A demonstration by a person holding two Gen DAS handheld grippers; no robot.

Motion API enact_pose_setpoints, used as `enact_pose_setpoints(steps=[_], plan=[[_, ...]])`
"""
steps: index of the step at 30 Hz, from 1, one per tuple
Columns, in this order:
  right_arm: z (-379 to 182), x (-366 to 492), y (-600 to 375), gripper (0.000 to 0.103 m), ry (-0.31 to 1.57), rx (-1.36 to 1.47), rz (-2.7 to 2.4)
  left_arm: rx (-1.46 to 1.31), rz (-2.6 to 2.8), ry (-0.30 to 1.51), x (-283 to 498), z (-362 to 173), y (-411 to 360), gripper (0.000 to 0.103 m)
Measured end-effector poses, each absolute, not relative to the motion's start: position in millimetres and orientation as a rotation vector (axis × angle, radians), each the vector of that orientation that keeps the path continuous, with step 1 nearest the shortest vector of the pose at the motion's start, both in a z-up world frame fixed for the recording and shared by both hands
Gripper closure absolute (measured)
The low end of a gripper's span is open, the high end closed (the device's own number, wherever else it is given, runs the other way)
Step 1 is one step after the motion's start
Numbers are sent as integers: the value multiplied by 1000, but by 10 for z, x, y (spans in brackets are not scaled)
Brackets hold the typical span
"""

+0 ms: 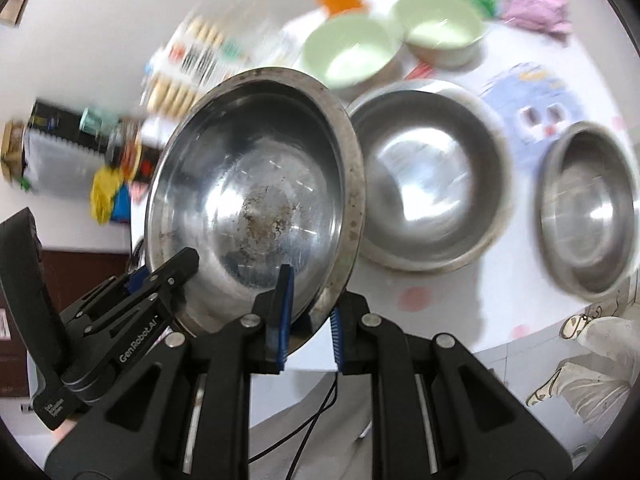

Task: Organize plates and bowls
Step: 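Lift the steel bowl with both grippers, carry it beside the snack bags, release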

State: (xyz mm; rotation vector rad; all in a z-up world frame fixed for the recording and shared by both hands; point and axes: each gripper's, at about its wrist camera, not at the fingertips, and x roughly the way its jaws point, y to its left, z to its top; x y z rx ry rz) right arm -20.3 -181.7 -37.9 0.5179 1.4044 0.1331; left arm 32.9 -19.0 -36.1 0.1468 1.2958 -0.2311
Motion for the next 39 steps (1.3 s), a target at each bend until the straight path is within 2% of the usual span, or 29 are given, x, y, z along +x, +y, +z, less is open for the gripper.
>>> enact_pose_setpoints(steps=[7,14,21,39], plan=[[-207,-74,-3129,84,1302,585,-64,231,-396,1233,828,-410,-1718,80],[-546,243,-4343,84,1316,653,-176,246,-440,1291,1358,-864,-2869,80],[-1033,520,-4825,84,1385,679,-153,230,-397,1341,1602,-1112,-3222,80],[-1572,491,-5087,84,1462,755,-112,284,-366,1410,1640,-1450,-3308,79]])
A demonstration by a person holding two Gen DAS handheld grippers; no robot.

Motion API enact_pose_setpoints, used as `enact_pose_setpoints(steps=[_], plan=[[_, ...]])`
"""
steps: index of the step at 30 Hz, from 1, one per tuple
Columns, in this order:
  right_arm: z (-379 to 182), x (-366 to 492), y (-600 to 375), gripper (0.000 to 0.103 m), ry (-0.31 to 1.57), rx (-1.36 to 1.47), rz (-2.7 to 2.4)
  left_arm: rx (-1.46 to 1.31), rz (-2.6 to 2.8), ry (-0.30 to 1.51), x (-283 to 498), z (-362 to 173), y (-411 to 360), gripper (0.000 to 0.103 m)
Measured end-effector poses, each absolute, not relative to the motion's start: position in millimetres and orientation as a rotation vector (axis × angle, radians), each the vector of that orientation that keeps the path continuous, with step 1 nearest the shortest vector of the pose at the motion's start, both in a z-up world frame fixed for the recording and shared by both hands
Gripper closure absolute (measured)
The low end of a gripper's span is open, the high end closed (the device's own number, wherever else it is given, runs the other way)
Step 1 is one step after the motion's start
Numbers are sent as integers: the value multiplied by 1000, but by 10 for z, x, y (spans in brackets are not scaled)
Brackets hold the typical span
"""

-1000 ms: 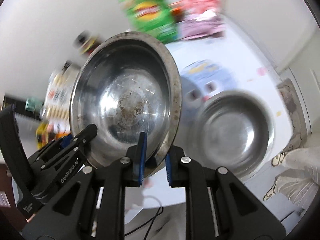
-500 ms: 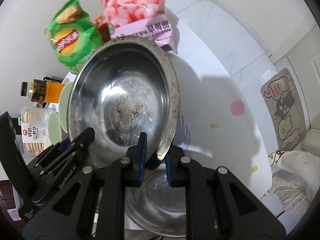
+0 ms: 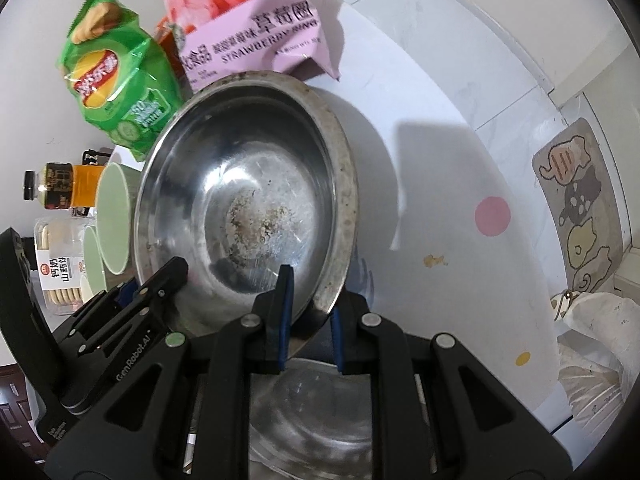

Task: Organize plates and bowls
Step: 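Lift the steel bowl with both grippers, carry it beside the snack bags, release, then withdraw both grippers and move them to another large steel bowl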

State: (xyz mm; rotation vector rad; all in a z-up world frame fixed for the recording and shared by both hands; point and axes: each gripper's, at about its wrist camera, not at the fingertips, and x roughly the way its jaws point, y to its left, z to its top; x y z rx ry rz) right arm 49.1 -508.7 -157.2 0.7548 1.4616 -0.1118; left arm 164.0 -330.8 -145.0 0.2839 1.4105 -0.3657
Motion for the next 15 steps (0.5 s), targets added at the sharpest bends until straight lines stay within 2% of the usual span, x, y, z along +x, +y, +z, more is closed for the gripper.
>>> enact_pose_setpoints(steps=[4,6,7,8,9,10,11,12,13,15], plan=[[-1620,469,-5083,85,1459,751,-123,275,-363,1405,1636,-1556,-3305,77],[-1657,471,-5096,85,1469,757,-130,286,-356,1420,1621,-1605,-3292,73],[-1675,474,-5099,85,1481,756,-135,290,-353,1421,1599,-1631,-3265,65],[-1685,472,-5106,85,1489,751,-142,288,-354,1423,1584,-1624,-3242,51],[-1672,464,-5116,83,1486,744,-151,284,-358,1422,1574,-1614,-3218,42],[-1646,453,-5127,72,1480,737,-163,276,-365,1422,1560,-1624,-3214,26],[-1627,451,-5132,62,1478,732,-169,259,-378,1421,1552,-1601,-3157,16],[-1596,436,-5145,40,1468,730,-179,248,-389,1428,1549,-1576,-3151,15],[-1570,423,-5158,31,1454,729,-189,237,-391,1437,1561,-1559,-3104,14],[-1486,388,-5188,28,1424,725,-209,233,-375,1446,1526,-1537,-3059,12]])
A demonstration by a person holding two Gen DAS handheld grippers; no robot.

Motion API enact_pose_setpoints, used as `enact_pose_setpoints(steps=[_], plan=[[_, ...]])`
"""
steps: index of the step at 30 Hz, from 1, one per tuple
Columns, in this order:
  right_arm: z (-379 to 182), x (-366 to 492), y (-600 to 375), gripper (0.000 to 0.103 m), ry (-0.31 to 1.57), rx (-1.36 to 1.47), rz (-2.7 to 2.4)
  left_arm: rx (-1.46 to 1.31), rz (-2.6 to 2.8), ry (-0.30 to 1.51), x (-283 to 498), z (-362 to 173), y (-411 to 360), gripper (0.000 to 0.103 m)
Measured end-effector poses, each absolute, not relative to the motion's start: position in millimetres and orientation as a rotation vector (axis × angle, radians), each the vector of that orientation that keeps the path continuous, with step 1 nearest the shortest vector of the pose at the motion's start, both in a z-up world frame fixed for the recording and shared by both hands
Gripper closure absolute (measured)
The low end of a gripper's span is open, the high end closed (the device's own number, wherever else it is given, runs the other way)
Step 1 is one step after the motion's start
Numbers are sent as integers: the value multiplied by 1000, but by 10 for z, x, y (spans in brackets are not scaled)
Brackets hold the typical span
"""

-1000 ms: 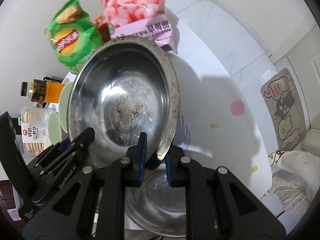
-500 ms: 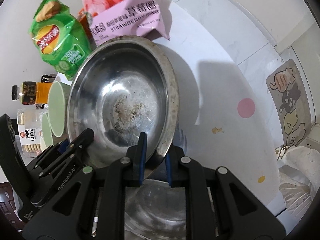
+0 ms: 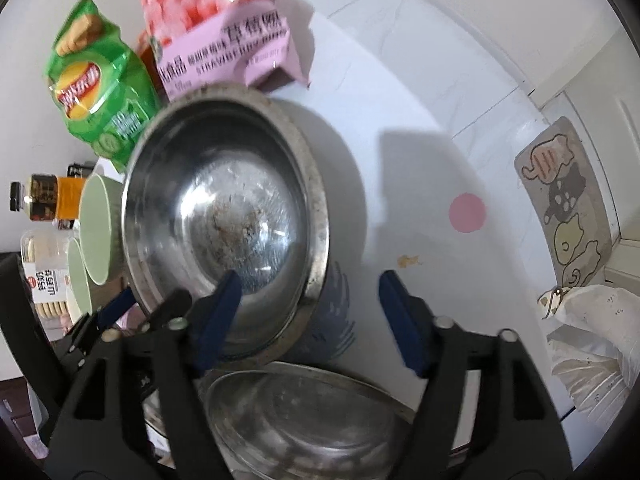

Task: Organize plates and bowls
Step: 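Withdraw both grippers and move them to another large steel bowl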

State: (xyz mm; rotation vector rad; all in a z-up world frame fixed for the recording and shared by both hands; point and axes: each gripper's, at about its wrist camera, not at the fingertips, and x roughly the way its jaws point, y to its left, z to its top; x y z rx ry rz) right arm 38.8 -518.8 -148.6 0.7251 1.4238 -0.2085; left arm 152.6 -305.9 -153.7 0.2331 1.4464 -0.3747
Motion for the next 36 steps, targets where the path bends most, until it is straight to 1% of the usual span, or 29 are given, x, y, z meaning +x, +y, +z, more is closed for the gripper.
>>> enact_pose_setpoints(steps=[1,2,4,6,12,16,21,27,32,36], plan=[[-1470,394,-5189,24,1423,725,-214,233,-368,1445,1509,-1503,-3037,8],[-1443,380,-5196,20,1419,728,-223,230,-367,1441,1485,-1466,-3007,0],[-1353,333,-5209,6,1402,735,-249,218,-369,1429,1438,-1369,-2941,0],[-1218,289,-5173,1,1376,727,-264,206,-372,1418,1370,-1256,-2869,0],[-868,193,-4918,1,1332,713,-260,180,-396,1376,1150,-816,-2572,0],[-690,134,-4572,1,1326,714,-176,170,-375,1388,1006,-579,-2223,0],[-623,117,-3965,1,1373,657,-44,123,-312,1405,774,-678,-1740,0],[-740,123,-3306,1,1438,609,56,55,-235,1450,578,-812,-1133,0],[-857,124,-3057,1,1486,592,65,42,-208,1457,474,-873,-911,0],[-896,81,-2987,1,1493,587,50,34,-215,1466,465,-942,-894,0]])
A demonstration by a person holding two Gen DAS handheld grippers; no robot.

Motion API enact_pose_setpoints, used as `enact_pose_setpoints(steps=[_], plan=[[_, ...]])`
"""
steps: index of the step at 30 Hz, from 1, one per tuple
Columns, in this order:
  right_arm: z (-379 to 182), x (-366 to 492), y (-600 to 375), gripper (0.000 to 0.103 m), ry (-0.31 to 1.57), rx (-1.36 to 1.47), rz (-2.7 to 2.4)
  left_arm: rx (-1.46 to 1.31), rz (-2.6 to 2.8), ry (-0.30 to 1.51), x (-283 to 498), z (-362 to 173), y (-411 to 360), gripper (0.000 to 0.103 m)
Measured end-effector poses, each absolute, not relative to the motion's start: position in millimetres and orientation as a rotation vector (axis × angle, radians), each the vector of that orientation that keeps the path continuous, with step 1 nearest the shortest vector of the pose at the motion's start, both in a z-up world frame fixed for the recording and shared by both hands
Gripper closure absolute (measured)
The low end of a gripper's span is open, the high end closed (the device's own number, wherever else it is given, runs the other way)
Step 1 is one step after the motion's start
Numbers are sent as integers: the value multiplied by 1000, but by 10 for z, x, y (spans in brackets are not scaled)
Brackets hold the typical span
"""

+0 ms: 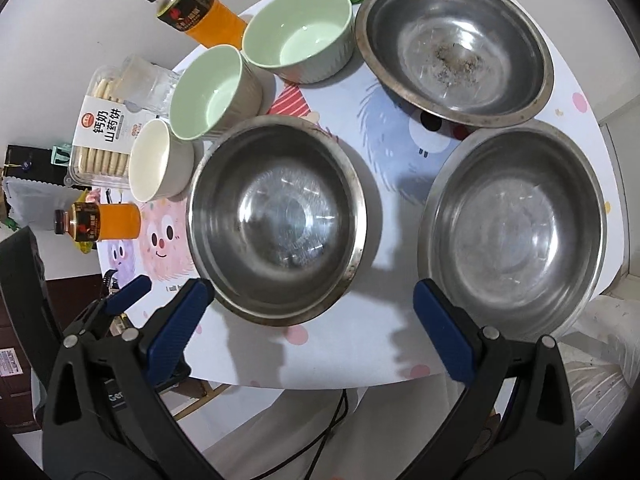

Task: Organize plates and bowls
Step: 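Withdraw both grippers and move them to another large steel bowl, then grasp the large steel bowl rim with the right gripper while the left grips the opposite rim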

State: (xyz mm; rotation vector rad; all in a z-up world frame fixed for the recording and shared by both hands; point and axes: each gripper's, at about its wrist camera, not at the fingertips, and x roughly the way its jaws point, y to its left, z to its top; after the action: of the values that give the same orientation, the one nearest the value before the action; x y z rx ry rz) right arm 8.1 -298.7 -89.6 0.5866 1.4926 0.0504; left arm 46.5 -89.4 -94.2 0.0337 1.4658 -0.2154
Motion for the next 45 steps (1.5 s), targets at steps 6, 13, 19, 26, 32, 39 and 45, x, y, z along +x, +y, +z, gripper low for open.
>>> enact_pose_setpoints(steps=[6,13,19,26,32,39,45], plan=[[-993,124,-2993,1,1504,573,17,50,-214,1468,512,-1041,-956,0],[-1112,176,-3050,1,1521,582,15,66,-203,1500,561,-1194,-982,0],[-1235,299,-3092,1,1543,595,18,64,-177,1500,676,-1306,-969,0],[-1391,469,-3074,0,1558,592,32,61,-160,1525,798,-1503,-990,0],[-1461,542,-3013,0,1585,568,53,67,-133,1534,881,-1628,-961,0],[-1563,600,-2962,0,1591,545,67,79,-108,1544,918,-1761,-954,0],[-1567,647,-2908,0,1591,520,86,96,-90,1547,940,-1819,-919,0]])
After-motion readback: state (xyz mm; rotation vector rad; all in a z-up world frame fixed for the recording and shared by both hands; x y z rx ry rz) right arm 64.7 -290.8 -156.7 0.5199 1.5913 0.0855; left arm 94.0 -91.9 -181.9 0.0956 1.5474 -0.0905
